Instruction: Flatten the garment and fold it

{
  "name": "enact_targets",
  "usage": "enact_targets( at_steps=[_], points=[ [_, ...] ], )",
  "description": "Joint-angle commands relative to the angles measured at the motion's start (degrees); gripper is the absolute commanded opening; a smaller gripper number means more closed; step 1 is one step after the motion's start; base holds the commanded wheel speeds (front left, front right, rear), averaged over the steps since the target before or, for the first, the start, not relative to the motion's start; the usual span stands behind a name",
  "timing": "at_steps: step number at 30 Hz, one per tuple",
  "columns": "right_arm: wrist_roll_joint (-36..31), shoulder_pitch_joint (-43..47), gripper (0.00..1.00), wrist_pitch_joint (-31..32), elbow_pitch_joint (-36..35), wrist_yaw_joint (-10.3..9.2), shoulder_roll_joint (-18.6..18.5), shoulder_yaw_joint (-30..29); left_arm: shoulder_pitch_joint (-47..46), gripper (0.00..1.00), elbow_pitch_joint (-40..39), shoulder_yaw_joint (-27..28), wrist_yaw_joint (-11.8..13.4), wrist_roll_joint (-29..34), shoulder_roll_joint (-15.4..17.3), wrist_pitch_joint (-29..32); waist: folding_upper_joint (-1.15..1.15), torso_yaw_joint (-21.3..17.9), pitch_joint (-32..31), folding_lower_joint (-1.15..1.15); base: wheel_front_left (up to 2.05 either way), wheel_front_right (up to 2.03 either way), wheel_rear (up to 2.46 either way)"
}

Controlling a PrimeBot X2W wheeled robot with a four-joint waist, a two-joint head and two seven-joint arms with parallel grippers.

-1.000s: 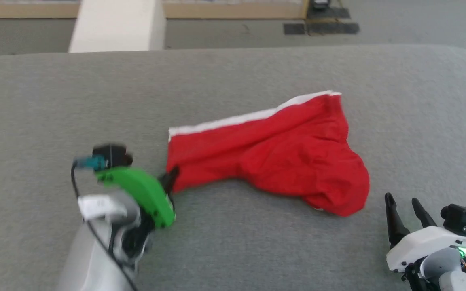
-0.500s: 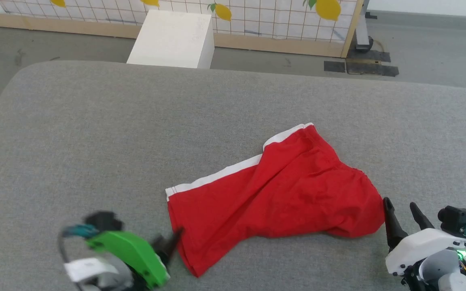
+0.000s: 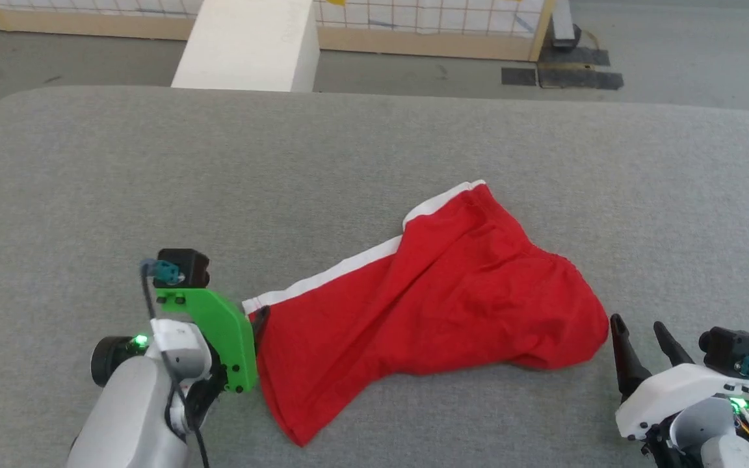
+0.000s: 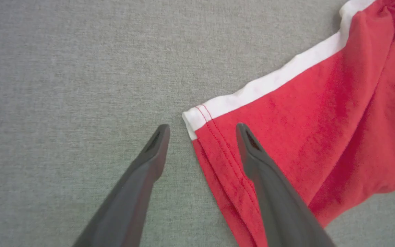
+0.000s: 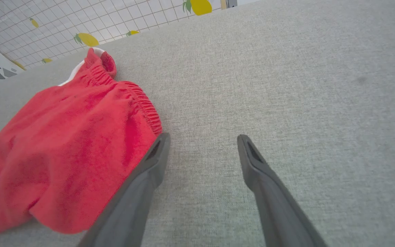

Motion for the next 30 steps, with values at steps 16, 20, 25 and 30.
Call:
enact_targets(
  at_steps=[16,20,25,30],
  points=[
    [-0.82,-3.10,1.00,-0.04,-1.32,-0.08,-0.03,-0.68,-3.64,0.00,10.94,1.13,-2.00,-4.76,-3.32,-0.89,0.58,-1.12,2.86,0.00,0.00,0.00,0.00],
    [-3.25,-8.10,1.00,3.51,-3.70,-0.08,-0.03,0.24,-2.24,0.00,6.23,4.74,-2.07,-8.29,-4.73,-5.42,0.58,-0.38,3.15,0.00,0.00,0.00,0.00],
    [-7.40,-18.21,1.00,15.37,-4.40,-0.08,-0.03,6.21,0.69,0.00,-1.46,6.97,-1.78,-10.53,-5.97,-8.79,0.58,1.09,4.56,0.00,0.00,0.00,0.00],
    [-12.25,-28.05,1.00,26.21,-0.34,-0.08,-0.03,12.53,2.86,0.00,-6.67,6.40,-1.42,-11.25,-7.24,-9.40,0.58,3.27,7.06,0.00,0.00,0.00,0.00]
  ],
)
